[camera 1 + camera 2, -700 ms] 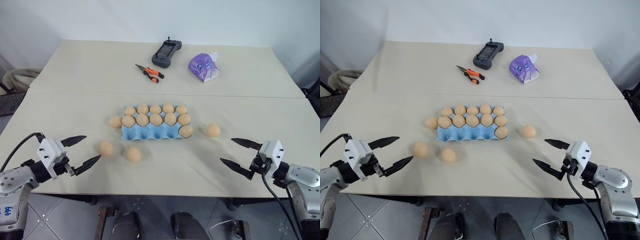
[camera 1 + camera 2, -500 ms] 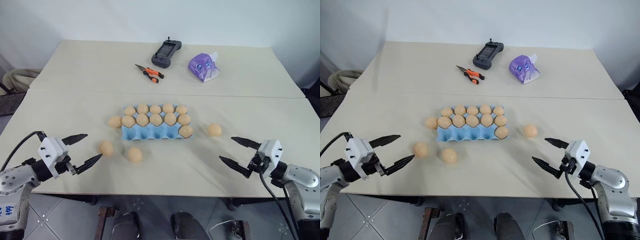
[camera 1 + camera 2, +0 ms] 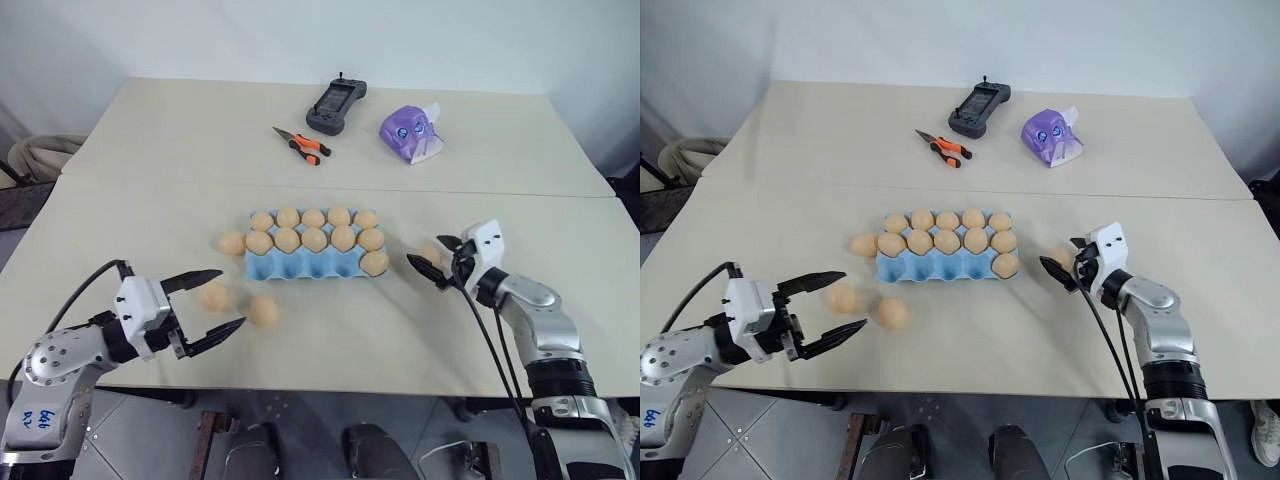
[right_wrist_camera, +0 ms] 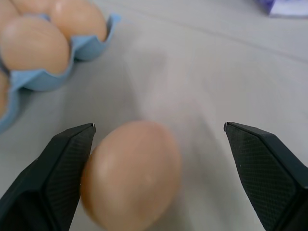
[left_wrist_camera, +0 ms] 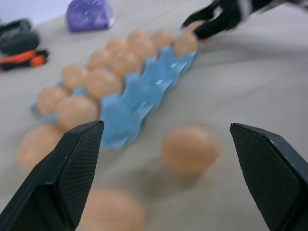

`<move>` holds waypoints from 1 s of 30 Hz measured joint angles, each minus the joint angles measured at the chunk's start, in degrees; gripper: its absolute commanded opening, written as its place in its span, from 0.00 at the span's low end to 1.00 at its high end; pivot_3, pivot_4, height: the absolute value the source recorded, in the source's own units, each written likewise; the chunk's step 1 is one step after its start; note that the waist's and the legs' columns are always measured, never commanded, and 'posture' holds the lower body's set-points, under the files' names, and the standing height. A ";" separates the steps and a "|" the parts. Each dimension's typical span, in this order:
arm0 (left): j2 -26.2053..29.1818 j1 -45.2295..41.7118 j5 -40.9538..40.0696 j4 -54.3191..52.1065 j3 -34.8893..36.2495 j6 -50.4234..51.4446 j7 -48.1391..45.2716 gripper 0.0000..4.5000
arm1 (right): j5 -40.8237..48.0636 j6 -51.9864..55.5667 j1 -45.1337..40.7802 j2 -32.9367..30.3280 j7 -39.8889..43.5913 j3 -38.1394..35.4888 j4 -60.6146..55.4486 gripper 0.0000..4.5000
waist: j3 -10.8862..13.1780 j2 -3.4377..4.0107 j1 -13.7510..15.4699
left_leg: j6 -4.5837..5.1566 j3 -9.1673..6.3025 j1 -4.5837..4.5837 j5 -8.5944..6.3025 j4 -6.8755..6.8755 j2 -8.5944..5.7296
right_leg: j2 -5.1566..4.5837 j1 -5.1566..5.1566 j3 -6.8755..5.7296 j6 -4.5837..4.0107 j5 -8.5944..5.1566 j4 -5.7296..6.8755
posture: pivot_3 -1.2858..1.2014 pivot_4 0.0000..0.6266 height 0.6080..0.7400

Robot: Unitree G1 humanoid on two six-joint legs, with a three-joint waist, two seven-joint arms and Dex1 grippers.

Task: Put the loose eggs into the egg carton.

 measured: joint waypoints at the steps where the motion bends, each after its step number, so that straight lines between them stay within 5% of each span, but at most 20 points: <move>1: -0.14 -0.26 -0.11 -0.38 -0.34 0.04 0.02 1.00 | -0.33 -0.01 -0.34 0.03 0.05 0.29 0.59 0.86 | 0.00 0.00 -0.02 | 0.00 0.00 0.00 0.00 0.00 0.00 | 0.01 -0.01 0.01 0.00 0.00 0.00 | 0.52 0.24 1.00; 7: -0.32 -0.86 -0.63 -1.98 -0.92 0.17 0.25 1.00 | -0.41 -2.20 -0.60 0.13 2.03 0.63 1.26 0.42 | 0.01 0.02 -0.26 | -0.02 0.01 0.01 0.01 0.05 0.03 | 0.05 -0.01 0.03 0.01 0.00 0.06 | 0.52 0.24 1.00; 10: -0.32 -0.79 -0.63 -1.96 -0.91 0.18 0.63 1.00 | -0.25 -3.90 -0.20 0.13 3.13 0.62 -0.23 0.40 | 0.02 0.03 -0.28 | -0.02 0.01 0.02 0.02 0.06 0.04 | 0.05 -0.01 0.03 0.01 0.00 0.09 | 0.52 0.24 1.00; 14: -0.32 0.78 -0.63 -1.75 -0.21 -0.04 0.90 1.00 | 2.65 -2.93 -0.57 1.53 5.86 1.11 -8.14 0.40 | 0.03 0.05 -0.52 | -0.03 0.02 0.02 0.01 0.03 0.12 | 0.02 -0.03 0.08 0.01 0.00 0.10 | 0.52 0.24 1.00; 24: -1.60 3.46 0.37 1.01 2.41 -0.79 4.44 1.00 | -1.05 4.13 -6.79 8.92 6.35 16.00 -17.64 0.40 | 0.03 0.05 -0.09 | -0.10 0.02 -0.08 0.03 0.03 0.08 | -0.03 -0.26 0.02 -0.10 -0.06 0.33 | 0.52 0.24 1.00; 30: -1.85 4.43 0.90 0.92 3.15 -1.26 5.80 1.00 | -1.73 4.14 -6.81 9.65 7.66 17.16 -16.14 0.84 | 0.03 0.04 -0.11 | -0.09 0.02 -0.07 0.03 0.03 0.09 | -0.03 -0.26 0.02 -0.10 -0.06 0.38 | 0.52 0.24 1.00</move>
